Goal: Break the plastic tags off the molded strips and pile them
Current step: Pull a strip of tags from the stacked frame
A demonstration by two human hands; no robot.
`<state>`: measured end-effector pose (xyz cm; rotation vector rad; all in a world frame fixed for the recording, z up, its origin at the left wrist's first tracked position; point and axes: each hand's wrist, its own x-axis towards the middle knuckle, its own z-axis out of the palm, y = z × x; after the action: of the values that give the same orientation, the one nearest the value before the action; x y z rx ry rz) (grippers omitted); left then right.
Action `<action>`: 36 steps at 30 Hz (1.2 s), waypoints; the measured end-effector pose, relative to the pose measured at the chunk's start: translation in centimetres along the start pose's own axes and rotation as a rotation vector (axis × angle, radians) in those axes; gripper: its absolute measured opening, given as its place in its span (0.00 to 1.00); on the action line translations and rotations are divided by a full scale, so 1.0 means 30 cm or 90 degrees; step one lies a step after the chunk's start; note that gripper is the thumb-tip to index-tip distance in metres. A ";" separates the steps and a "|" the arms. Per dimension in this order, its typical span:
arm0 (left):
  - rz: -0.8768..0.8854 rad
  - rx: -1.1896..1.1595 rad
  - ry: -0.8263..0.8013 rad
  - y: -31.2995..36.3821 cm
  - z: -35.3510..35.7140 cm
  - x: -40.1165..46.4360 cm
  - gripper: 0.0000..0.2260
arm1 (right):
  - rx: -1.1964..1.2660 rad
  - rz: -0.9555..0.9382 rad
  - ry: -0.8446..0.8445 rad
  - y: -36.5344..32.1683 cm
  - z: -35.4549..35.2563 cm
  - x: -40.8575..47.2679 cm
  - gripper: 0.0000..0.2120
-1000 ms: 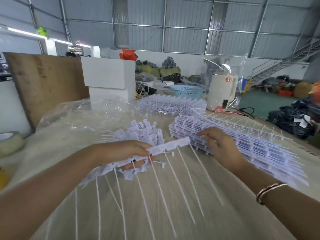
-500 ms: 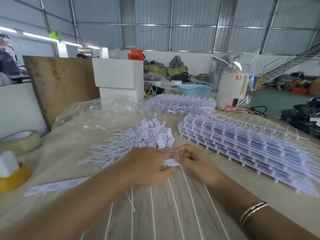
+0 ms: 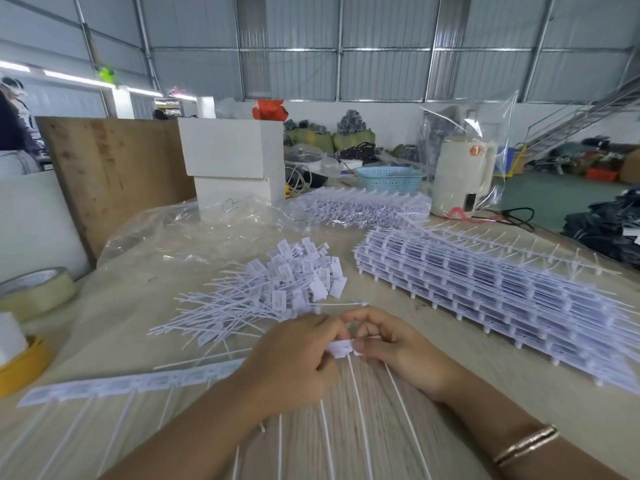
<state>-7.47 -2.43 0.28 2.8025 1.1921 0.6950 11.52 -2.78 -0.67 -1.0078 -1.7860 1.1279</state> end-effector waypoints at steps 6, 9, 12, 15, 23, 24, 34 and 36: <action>0.002 0.038 0.000 -0.009 0.007 0.002 0.09 | -0.029 0.019 0.005 -0.010 -0.005 0.003 0.13; -0.010 0.067 0.031 -0.019 0.013 0.004 0.09 | -0.090 0.032 -0.012 -0.009 0.004 0.009 0.11; -0.012 0.072 0.030 -0.030 0.015 0.002 0.10 | -0.121 0.054 -0.010 -0.002 0.013 0.012 0.08; -0.015 0.079 0.028 -0.026 0.018 0.001 0.12 | -0.180 0.056 0.034 -0.001 0.013 0.011 0.10; -0.021 0.058 0.020 -0.020 0.019 0.001 0.13 | -0.061 -0.020 0.033 -0.006 0.002 -0.013 0.07; -0.024 0.040 0.022 -0.018 0.016 0.004 0.13 | -0.061 -0.032 0.041 -0.007 0.002 -0.012 0.07; -0.064 -0.357 0.048 -0.013 -0.021 0.009 0.08 | 0.004 -0.098 0.080 -0.012 0.008 -0.003 0.09; -0.092 -0.427 0.063 -0.028 -0.032 0.008 0.08 | 0.051 -0.073 0.096 -0.011 -0.009 -0.010 0.11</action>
<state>-8.30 -1.81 1.08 2.1304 0.9283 1.0021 11.80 -3.06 -0.34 -0.9060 -1.6447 1.0171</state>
